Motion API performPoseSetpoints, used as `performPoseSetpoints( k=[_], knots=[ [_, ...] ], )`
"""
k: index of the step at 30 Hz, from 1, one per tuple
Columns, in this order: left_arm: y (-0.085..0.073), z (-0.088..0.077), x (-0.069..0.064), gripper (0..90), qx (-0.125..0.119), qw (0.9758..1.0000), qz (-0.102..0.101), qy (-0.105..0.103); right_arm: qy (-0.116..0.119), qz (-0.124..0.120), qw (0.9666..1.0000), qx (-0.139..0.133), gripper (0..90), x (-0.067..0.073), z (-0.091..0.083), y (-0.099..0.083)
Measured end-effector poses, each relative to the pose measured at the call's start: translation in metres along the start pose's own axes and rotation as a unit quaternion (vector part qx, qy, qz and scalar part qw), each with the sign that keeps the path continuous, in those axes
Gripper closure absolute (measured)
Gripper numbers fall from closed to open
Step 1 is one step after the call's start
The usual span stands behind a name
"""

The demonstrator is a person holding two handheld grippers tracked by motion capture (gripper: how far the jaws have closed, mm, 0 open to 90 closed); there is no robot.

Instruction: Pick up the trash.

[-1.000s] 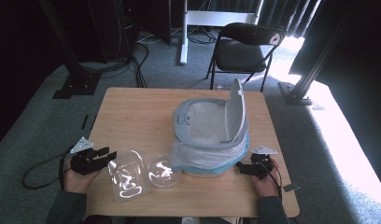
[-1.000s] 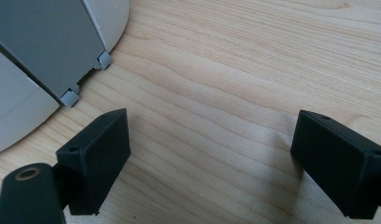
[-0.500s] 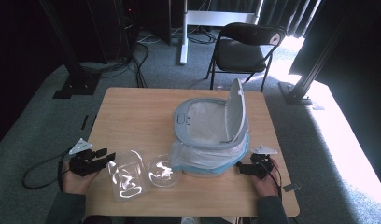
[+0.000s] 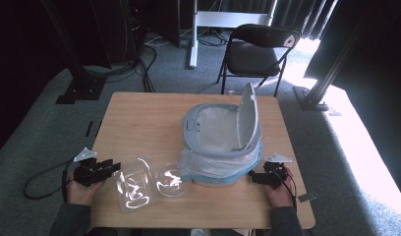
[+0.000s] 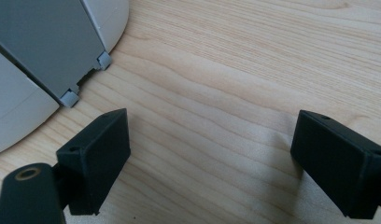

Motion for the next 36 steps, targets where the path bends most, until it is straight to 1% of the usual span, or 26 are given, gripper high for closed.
performPoseSetpoints(
  k=[3, 6, 7, 8, 10, 13, 17, 18, 20, 21, 23, 25, 28, 29, 32, 36],
  knots=[
    [-0.001, 0.000, 0.000, 56.4, 0.002, 0.9999, -0.007, -0.008, 0.000, 0.000, 1.0000, 0.000, 11.1, 0.000, 0.000, 0.000],
    [-0.002, 0.001, -0.003, 58.1, 0.009, 0.9995, -0.012, -0.028, 0.000, 0.000, 1.0000, 0.000, 11.1, 0.000, 0.000, 0.000],
    [-0.002, 0.002, -0.004, 59.3, 0.010, 0.9993, -0.011, -0.033, 0.000, 0.000, 1.0000, 0.000, 11.1, 0.000, 0.000, 0.000],
    [-0.002, 0.003, -0.005, 60.1, 0.010, 0.9993, -0.012, -0.034, 0.000, 0.000, 1.0000, 0.000, 11.1, 0.000, 0.000, 0.000],
    [-0.002, 0.002, -0.005, 61.1, 0.010, 0.9992, -0.018, -0.033, 0.000, 0.000, 1.0000, 0.000, 11.1, 0.000, 0.000, 0.000],
    [-0.002, 0.001, -0.003, 65.0, 0.007, 0.9989, -0.029, -0.035, 0.000, 0.000, 1.0000, 0.000, 11.1, 0.000, 0.000, 0.000],
    [-0.001, -0.001, -0.003, 68.7, 0.005, 0.9992, -0.029, -0.028, 0.000, 0.000, 1.0000, 0.000, 11.1, 0.000, 0.000, 0.000],
    [0.000, -0.002, -0.003, 71.6, 0.001, 0.9993, -0.027, -0.024, 0.000, 0.000, 1.0000, 0.000, 11.1, 0.000, 0.000, 0.000],
    [0.003, -0.005, -0.002, 84.1, -0.005, 0.9996, -0.024, -0.016, 0.000, 0.000, 1.0000, 0.000, 11.1, 0.000, 0.000, 0.000],
    [0.003, -0.006, -0.002, 85.0, -0.002, 0.9997, -0.020, -0.011, 0.000, 0.000, 1.0000, 0.000, 11.1, 0.000, 0.000, 0.000],
    [0.004, -0.006, -0.003, 85.2, 0.001, 0.9999, -0.016, -0.005, 0.000, 0.000, 1.0000, 0.000, 11.1, 0.000, 0.000, 0.000],
    [0.003, -0.006, -0.003, 84.8, 0.001, 0.9998, -0.019, -0.004, 0.000, 0.000, 1.0000, 0.000, 11.1, 0.000, 0.000, 0.000],
    [0.000, -0.007, 0.000, 77.5, 0.000, 0.9995, -0.031, -0.006, 0.000, 0.000, 1.0000, 0.000, 11.1, 0.000, 0.000, 0.000],
    [-0.002, -0.008, -0.001, 75.3, 0.000, 0.9993, -0.036, -0.010, 0.000, 0.000, 1.0000, 0.000, 11.1, 0.000, 0.000, 0.000],
    [-0.006, -0.011, -0.001, 73.0, -0.001, 0.9989, -0.044, -0.017, 0.000, 0.000, 1.0000, 0.000, 11.1, 0.000, 0.000, 0.000],
    [-0.010, -0.010, -0.003, 71.1, -0.002, 0.9972, -0.062, -0.042, 0.000, 0.001, 1.0000, 0.000, 11.0, 0.000, 0.000, 0.000]
  ],
)
Point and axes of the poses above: each handheld gripper's, and its own axes: z roughly forward along the jaws, y roughly out of its top, x roughly to its left, the point moved 6 cm from there along z, roughly forward along the jaws, and after that the axes turned 5 degrees about -y, right-handed, at the moved point
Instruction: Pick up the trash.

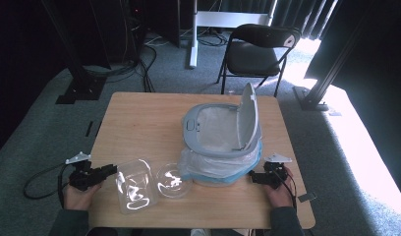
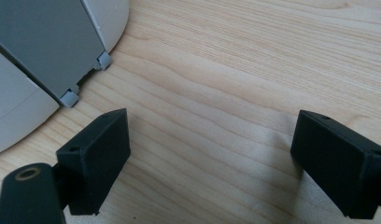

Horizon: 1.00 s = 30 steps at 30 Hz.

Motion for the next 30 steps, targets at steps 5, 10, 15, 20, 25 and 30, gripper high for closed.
performPoseSetpoints(
  k=[5, 10, 15, 20, 25, 30],
  knots=[
    [0.004, 0.002, -0.004, 80.3, 0.003, 0.9999, 0.009, 0.009, -0.001, 0.000, 1.0000, 0.000, 11.0, 0.000, 0.000, 0.000],
    [0.012, 0.006, -0.009, 90.0, 0.007, 0.9994, 0.022, 0.025, -0.001, 0.001, 1.0000, 0.000, 11.1, 0.000, 0.000, 0.000],
    [0.022, 0.008, -0.011, 90.0, 0.008, 0.9988, 0.033, 0.036, -0.001, 0.000, 1.0000, 0.000, 11.1, 0.000, 0.000, 0.000],
    [0.022, 0.006, -0.013, 90.0, 0.010, 0.9983, 0.042, 0.038, -0.001, 0.001, 1.0000, 0.000, 11.1, 0.000, 0.000, 0.000],
    [0.015, 0.002, -0.017, 85.0, 0.014, 0.9981, 0.047, 0.038, -0.001, 0.001, 1.0000, 0.000, 11.0, 0.000, 0.000, 0.000],
    [0.005, 0.001, -0.018, 73.5, 0.038, 0.9969, 0.056, 0.040, -0.001, 0.000, 1.0000, 0.000, 11.0, 0.000, 0.000, 0.000]
  ],
)
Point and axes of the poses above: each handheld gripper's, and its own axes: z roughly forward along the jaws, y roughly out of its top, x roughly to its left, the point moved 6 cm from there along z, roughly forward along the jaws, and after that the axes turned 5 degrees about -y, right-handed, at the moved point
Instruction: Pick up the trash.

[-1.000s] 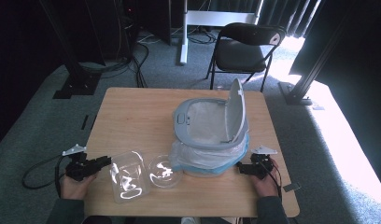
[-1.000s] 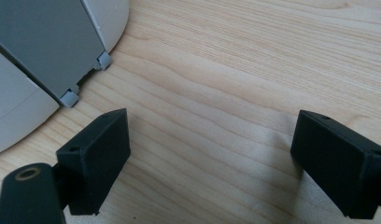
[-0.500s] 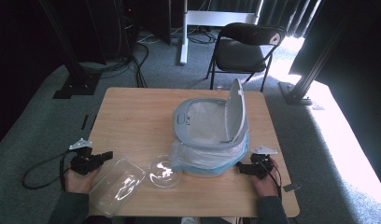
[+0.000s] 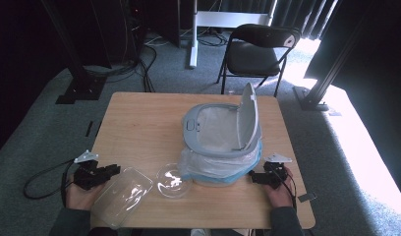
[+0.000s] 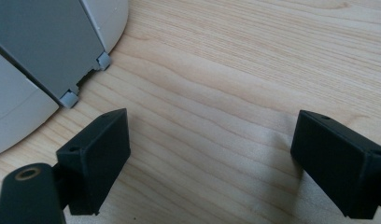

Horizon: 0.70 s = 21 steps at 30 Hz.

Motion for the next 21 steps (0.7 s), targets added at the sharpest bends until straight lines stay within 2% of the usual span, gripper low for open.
performPoseSetpoints(
  k=[4, 7, 8, 12, 13, 16, 18, 19, 20, 21],
  knots=[
    [-0.005, -0.001, 0.001, 72.3, 0.011, 0.9998, -0.003, -0.016, 0.000, 0.000, 1.0000, 0.000, 11.0, 0.000, 0.000, 0.000],
    [-0.005, -0.001, 0.001, 73.2, 0.014, 0.9997, -0.003, -0.018, 0.000, 0.000, 1.0000, 0.000, 11.1, 0.000, 0.000, 0.000],
    [-0.006, 0.000, -0.001, 73.2, 0.016, 0.9992, -0.005, -0.036, 0.000, 0.000, 1.0000, 0.000, 11.1, 0.000, 0.000, 0.000],
    [-0.005, 0.000, -0.003, 72.0, 0.007, 0.9989, -0.009, -0.047, 0.000, 0.001, 1.0000, 0.000, 11.1, 0.000, 0.000, 0.000],
    [-0.003, -0.001, -0.005, 71.4, 0.002, 0.9983, -0.008, -0.057, 0.000, 0.001, 1.0000, 0.000, 11.0, 0.000, 0.000, 0.000],
    [-0.003, -0.001, -0.009, 70.6, 0.004, 0.9978, -0.003, -0.067, -0.001, 0.001, 1.0000, 0.000, 11.0, 0.000, 0.000, 0.000],
    [-0.004, 0.001, -0.011, 70.7, 0.014, 0.9975, 0.001, -0.070, 0.000, 0.001, 1.0000, 0.000, 11.1, 0.000, 0.000, 0.000],
    [-0.007, 0.005, -0.010, 72.8, 0.029, 0.9975, 0.001, -0.064, 0.000, 0.001, 1.0000, 0.000, 11.1, 0.000, 0.000, 0.000],
    [-0.007, 0.006, -0.011, 73.3, 0.028, 0.9968, -0.002, -0.075, -0.001, 0.001, 1.0000, 0.000, 11.0, 0.000, 0.000, 0.000],
    [-0.007, 0.006, -0.011, 74.6, 0.028, 0.9968, -0.002, -0.075, -0.001, 0.001, 1.0000, 0.000, 11.0, 0.000, 0.000, 0.000]
  ],
)
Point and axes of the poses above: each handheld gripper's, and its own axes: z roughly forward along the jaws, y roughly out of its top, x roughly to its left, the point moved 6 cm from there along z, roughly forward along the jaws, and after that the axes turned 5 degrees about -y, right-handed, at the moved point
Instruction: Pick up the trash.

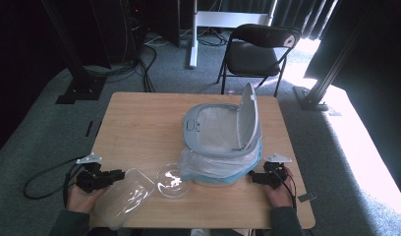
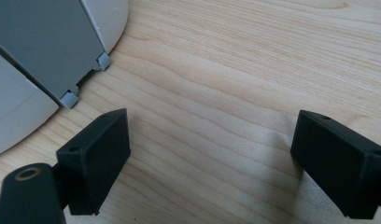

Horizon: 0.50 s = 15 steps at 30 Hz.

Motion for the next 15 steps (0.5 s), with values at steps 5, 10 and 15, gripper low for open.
performPoseSetpoints(
  k=[5, 10, 15],
  knots=[
    [0.0009, 0.0017, -0.0006, 76.5, 0.014, 0.9997, -0.012, -0.013, 0.000, 0.000, 1.0000, 0.000, 11.0, 0.0000, 0.0000, 0.0000],
    [0.0028, 0.0018, -0.0025, 81.2, 0.013, 0.9999, -0.006, -0.006, 0.000, 0.000, 1.0000, 0.000, 11.1, 0.0001, 0.0001, 0.0000],
    [0.0057, 0.0004, -0.0014, 84.9, 0.008, 0.9999, 0.002, 0.013, 0.000, 0.001, 1.0000, 0.000, 11.1, 0.0001, 0.0001, 0.0001]
  ],
)
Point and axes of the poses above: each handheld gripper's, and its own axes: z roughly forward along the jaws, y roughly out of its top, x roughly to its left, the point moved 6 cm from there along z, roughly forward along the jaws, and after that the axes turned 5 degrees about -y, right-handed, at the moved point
